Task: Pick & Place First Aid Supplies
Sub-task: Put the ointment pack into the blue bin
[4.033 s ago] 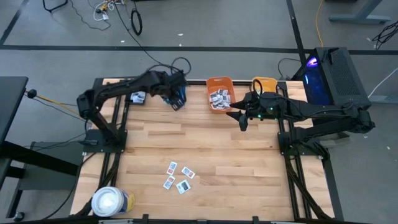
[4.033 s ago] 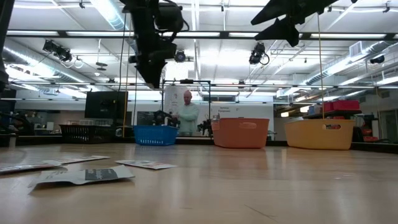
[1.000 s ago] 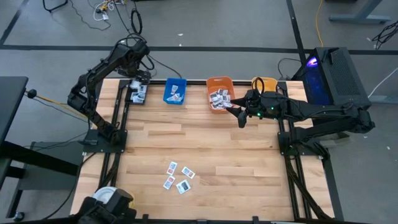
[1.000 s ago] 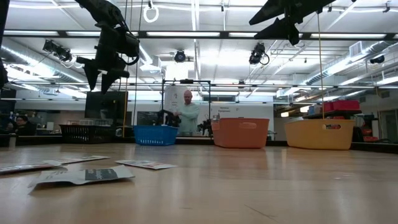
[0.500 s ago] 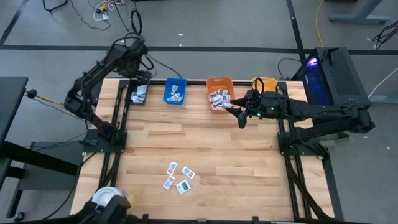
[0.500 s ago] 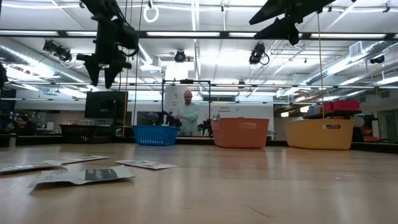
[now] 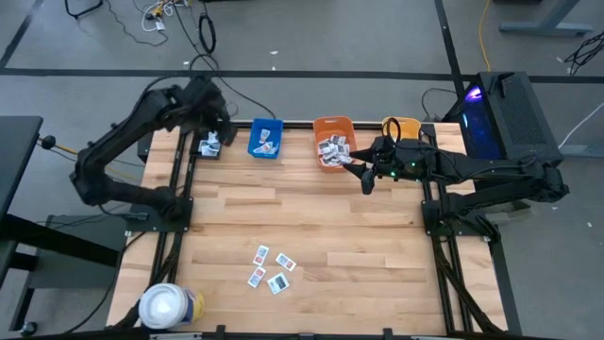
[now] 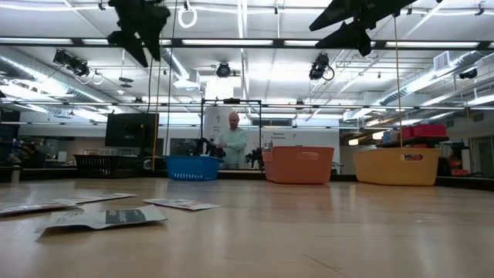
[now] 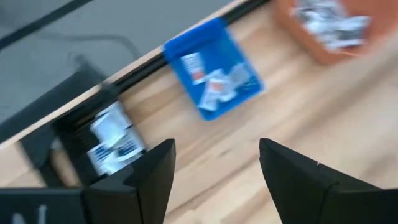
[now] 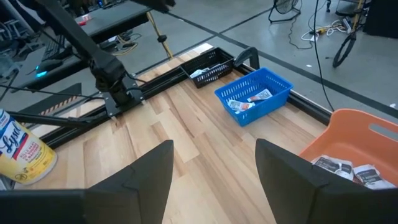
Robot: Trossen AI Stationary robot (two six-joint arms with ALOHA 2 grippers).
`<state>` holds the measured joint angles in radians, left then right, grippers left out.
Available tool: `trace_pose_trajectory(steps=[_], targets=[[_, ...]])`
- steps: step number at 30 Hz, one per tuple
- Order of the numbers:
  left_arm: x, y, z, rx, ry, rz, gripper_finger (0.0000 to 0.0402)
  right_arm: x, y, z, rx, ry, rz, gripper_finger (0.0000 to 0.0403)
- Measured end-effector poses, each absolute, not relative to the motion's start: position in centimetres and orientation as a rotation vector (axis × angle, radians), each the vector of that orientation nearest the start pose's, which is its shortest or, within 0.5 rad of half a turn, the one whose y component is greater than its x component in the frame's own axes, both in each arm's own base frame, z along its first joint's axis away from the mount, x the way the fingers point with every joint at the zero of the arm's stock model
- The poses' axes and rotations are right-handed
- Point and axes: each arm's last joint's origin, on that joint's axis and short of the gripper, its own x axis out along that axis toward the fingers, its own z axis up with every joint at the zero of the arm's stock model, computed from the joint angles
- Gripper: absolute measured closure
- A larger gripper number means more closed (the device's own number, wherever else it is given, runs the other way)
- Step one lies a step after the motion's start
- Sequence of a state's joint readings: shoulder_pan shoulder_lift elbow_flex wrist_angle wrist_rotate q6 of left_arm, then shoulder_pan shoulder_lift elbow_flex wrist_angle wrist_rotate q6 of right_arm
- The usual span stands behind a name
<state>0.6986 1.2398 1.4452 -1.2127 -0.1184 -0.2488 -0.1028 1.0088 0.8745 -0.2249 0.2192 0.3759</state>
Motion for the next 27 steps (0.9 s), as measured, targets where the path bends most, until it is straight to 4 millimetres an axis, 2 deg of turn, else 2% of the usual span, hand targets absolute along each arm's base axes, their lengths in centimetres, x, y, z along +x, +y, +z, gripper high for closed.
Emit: trace_pose_trajectory(steps=[6,12,17,24,27], targets=[[17.7,9.7,39.0,-0.409,0.866,0.685,0.0165,21.8,-2.9,32.0,0.337,0.297,-0.382,0.0174],[20.5,5.7,38.6,-0.221,0.820,0.462,0.0165,21.8,-2.9,32.0,0.330,0.298,-0.380,0.0174],[22.5,2.6,36.3,-0.114,0.797,0.293,0.0165,21.8,-2.9,32.0,0.330,0.298,-0.380,0.0174],[23.5,-1.2,31.6,-0.083,0.846,0.146,0.0165,21.8,-2.9,31.9,0.321,0.296,-0.378,0.0174],[23.7,-2.7,29.2,-0.076,0.855,0.070,0.0165,21.9,-2.9,31.2,0.330,0.302,-0.378,0.0174]])
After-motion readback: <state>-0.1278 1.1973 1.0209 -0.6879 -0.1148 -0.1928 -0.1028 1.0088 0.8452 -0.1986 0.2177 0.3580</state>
